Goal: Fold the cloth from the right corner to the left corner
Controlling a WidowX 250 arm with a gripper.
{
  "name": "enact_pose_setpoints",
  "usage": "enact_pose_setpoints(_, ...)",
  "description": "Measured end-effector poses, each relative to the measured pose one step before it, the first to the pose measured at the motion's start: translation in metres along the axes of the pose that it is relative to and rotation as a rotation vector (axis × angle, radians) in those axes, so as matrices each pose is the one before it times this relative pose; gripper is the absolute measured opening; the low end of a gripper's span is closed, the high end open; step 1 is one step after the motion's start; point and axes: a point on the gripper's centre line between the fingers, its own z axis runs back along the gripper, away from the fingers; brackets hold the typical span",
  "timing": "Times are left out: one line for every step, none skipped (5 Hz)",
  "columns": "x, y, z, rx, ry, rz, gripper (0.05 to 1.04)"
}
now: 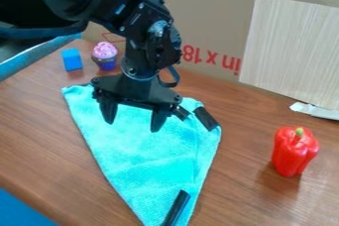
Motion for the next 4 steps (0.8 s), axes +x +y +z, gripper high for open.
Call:
enact_pose_setpoints(-0.00419,-0.00116,-0.00424,0.0018,0.0227,-0.0120,0.999)
enact_pose_setpoints(0.01631,0.04312,-0.00861,-0.0354,0.0215,-0.0024,0.999)
enact_pose_setpoints(0.01514,0.02125,0.00330,-0.0437,-0.0051,0.0130,0.999)
enact_pose_setpoints(0.00686,0.02753,-0.00117,-0.0027,-0.0051,-0.0406,0.999)
